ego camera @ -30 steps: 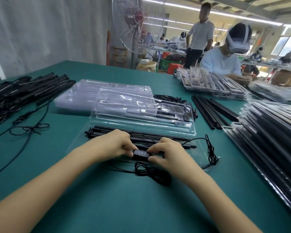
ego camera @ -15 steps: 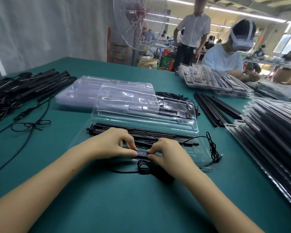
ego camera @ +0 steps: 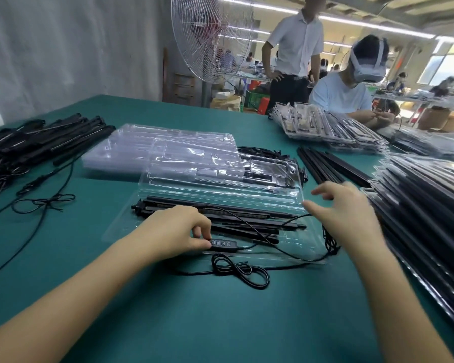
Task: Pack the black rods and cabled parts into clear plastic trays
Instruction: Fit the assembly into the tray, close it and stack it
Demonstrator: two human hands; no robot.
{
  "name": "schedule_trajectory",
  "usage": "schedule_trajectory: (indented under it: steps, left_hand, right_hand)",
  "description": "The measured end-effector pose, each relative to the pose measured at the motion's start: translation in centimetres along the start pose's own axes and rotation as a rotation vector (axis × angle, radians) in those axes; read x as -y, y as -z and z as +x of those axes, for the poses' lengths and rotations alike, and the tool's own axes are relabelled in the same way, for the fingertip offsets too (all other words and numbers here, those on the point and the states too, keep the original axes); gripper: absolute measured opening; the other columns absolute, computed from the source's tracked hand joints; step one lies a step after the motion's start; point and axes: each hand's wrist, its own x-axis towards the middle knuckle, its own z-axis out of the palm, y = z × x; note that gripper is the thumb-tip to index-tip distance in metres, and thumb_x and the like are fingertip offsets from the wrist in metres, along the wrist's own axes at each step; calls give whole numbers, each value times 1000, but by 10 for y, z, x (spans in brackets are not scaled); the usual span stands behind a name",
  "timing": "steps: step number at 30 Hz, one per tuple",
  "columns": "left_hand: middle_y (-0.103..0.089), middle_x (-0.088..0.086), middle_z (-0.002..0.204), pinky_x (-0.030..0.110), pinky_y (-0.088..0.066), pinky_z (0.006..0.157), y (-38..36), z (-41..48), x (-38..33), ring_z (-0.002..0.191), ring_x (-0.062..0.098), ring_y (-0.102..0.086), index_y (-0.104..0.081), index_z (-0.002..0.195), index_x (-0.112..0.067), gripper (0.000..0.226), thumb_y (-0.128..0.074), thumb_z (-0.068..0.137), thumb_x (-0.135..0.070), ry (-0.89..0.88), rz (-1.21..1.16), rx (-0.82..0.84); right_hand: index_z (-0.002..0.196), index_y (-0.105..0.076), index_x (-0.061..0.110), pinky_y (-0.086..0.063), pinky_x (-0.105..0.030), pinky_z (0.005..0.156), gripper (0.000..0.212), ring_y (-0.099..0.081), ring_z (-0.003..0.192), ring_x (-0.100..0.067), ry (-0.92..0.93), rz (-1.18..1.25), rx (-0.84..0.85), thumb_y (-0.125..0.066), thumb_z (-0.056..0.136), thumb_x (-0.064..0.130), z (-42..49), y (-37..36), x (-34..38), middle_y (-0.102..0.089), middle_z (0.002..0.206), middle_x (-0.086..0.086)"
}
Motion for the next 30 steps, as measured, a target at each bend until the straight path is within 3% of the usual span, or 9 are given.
schedule_trajectory:
  steps: [3,5,8,13,17,19,22,24,30]
  left_hand:
    - [-51,-22,81,18,-32,59,3,0,-5,79,-4,-50,-66,88,-39,13,-62,83,-50,11,37,2]
    - [-52,-19,85,22,-35,64,6,1,-11,90,3,-53,-68,92,-36,16,-60,86,-48,16,103,20]
    - [-63,-13,98,25,-41,71,9,5,-22,97,12,-59,-69,98,-30,19,-58,90,-43,20,229,68]
    - [-68,-6,93,24,-41,58,21,12,-32,71,13,-57,-71,96,-19,24,-55,93,-36,44,235,245]
    - [-68,-15,110,35,-51,88,34,11,-23,97,12,-63,-71,110,-24,33,-51,93,-45,60,94,388]
    - [-68,-21,105,34,-51,90,38,9,-18,96,4,-62,-69,112,-32,33,-52,91,-50,48,75,411]
    - [-70,-20,82,19,-51,73,39,10,-11,74,-5,-62,-72,102,-32,24,-55,90,-45,36,-104,266]
    - [-68,-17,96,9,-44,69,35,17,-3,77,-6,-59,-70,104,-28,20,-56,92,-36,47,-147,50]
    - [-57,-6,114,28,-42,94,12,31,16,108,12,-52,-59,120,-22,29,-57,92,-30,91,75,-32]
  right_hand:
    - [91,-66,20,-44,-24,49,31,-58,55,-14,-145,96,438,-61,83,50,6,12,-23,-68,79,-2]
    - [90,-69,17,-46,-25,44,28,-57,47,-14,-156,284,541,-61,85,44,7,18,-32,-69,75,-8]
    - [87,-70,14,-49,-25,45,12,-57,47,-15,-132,428,566,-71,81,24,7,27,-42,-60,65,-10]
    - [76,-70,15,-46,-23,50,11,-54,53,-14,-32,397,416,-75,76,5,7,34,-46,-57,59,-4]
    - [66,-69,17,-37,-23,57,15,-43,55,-10,67,344,244,-74,75,6,8,38,-45,-51,59,1]
    - [64,-68,18,-35,-22,56,16,-42,55,-8,103,282,252,-74,76,9,8,38,-45,-50,59,3]
    - [55,-64,19,-35,-20,53,27,-40,49,-2,110,196,308,-72,80,14,10,35,-49,-46,51,7]
    - [54,-65,19,-39,-20,50,27,-41,44,-1,53,208,385,-71,80,19,9,35,-52,-49,49,7]
    - [85,-64,9,-49,-22,52,19,-63,60,-11,-102,296,754,-76,76,21,2,38,-62,-68,83,2]
